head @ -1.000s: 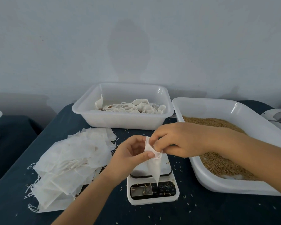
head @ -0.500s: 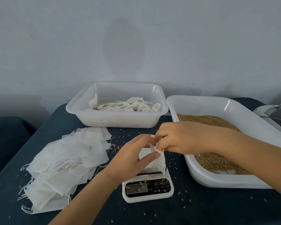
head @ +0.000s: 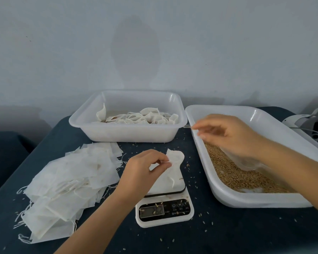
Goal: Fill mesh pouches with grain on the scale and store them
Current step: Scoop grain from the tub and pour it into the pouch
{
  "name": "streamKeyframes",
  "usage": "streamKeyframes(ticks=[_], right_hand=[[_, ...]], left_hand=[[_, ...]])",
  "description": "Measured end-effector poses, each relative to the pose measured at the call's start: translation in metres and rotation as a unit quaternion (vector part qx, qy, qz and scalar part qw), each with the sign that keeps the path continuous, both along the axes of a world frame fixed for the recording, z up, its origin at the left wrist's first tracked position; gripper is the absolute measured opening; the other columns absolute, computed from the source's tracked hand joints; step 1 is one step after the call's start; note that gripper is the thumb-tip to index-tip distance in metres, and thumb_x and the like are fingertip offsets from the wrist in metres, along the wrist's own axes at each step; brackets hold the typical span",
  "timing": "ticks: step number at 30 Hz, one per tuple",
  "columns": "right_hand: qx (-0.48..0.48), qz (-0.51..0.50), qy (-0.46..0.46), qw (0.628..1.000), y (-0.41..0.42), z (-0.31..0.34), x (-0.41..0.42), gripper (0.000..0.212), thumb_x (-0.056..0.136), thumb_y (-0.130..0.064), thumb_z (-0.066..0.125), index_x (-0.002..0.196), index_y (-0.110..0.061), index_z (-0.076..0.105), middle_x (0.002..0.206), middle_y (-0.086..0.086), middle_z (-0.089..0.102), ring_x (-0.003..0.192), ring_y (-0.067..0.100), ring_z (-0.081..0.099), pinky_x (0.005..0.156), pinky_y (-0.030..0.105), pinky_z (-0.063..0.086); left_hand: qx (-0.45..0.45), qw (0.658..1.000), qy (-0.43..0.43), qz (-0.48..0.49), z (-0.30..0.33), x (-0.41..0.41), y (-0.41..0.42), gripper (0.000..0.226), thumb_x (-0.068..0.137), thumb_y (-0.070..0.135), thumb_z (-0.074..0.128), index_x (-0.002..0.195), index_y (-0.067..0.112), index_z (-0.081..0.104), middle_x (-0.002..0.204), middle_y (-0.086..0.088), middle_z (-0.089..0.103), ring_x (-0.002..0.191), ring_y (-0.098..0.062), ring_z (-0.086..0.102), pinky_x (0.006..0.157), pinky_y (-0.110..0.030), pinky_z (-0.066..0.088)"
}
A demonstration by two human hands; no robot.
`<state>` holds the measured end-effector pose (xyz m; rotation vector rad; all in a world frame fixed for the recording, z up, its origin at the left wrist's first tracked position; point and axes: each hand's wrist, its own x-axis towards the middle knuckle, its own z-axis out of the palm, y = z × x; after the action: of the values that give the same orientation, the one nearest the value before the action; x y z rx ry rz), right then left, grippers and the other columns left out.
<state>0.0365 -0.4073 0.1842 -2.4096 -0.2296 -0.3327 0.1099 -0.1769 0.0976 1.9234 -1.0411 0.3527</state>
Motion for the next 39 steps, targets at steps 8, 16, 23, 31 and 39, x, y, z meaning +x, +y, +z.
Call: streamKeyframes(ticks=[8, 16, 23, 31, 39], right_hand=[[-0.346, -0.217, 0.359, 0.839, -0.093, -0.038, -0.016, 0.041, 0.09, -0.038, 0.057, 0.126, -0.018, 0.057, 0.116, -0.001, 0.063, 0.098, 0.015, 0.059, 0.091, 0.032, 0.05], [-0.356, -0.306, 0.389, 0.793, -0.109, -0.053, -0.028, 0.068, 0.08, -0.031, 0.073, 0.132, -0.009, 0.034, 0.104, 0.001, 0.049, 0.087, 0.016, 0.054, 0.068, 0.025, 0.045], [-0.28, -0.252, 0.362, 0.853, -0.125, -0.061, -0.028, 0.01, 0.093, -0.031, 0.056, 0.089, -0.022, 0.058, 0.086, -0.007, 0.059, 0.073, 0.006, 0.053, 0.06, 0.019, 0.038], [-0.33, -0.235, 0.334, 0.851, -0.155, -0.039, -0.001, 0.026, 0.093, -0.035, 0.054, 0.072, -0.025, 0.043, 0.076, -0.008, 0.048, 0.066, 0.006, 0.043, 0.063, 0.019, 0.038], [-0.363, -0.162, 0.452, 0.798, -0.166, 0.001, 0.001, 0.018, 0.086, -0.025, 0.059, 0.074, -0.031, 0.047, 0.08, -0.013, 0.047, 0.072, 0.004, 0.045, 0.072, 0.02, 0.043]], left_hand=[[0.03, 0.999, -0.021, -0.007, 0.0, -0.004, -0.014, 0.005, 0.079, 0.017, 0.072, 0.084, 0.016, 0.07, 0.082, 0.012, 0.064, 0.078, 0.002, 0.056, 0.071, -0.003, 0.041], [0.034, 0.999, -0.012, -0.022, 0.002, -0.009, -0.025, 0.004, 0.081, 0.017, 0.07, 0.085, 0.018, 0.069, 0.084, 0.017, 0.06, 0.083, 0.009, 0.053, 0.071, -0.002, 0.039], [0.033, 0.999, -0.013, -0.016, 0.003, -0.007, -0.021, 0.005, 0.08, 0.016, 0.071, 0.084, 0.018, 0.069, 0.083, 0.017, 0.06, 0.082, 0.009, 0.053, 0.069, -0.002, 0.04], [-0.005, 1.0, -0.001, -0.002, 0.007, 0.01, -0.019, 0.005, 0.081, 0.019, 0.072, 0.082, 0.022, 0.068, 0.08, 0.018, 0.063, 0.079, 0.001, 0.056, 0.069, -0.006, 0.042], [-0.027, 0.999, 0.018, -0.019, 0.01, 0.027, -0.024, 0.009, 0.08, 0.016, 0.073, 0.082, 0.024, 0.068, 0.08, 0.019, 0.062, 0.078, 0.001, 0.059, 0.07, -0.005, 0.044]])
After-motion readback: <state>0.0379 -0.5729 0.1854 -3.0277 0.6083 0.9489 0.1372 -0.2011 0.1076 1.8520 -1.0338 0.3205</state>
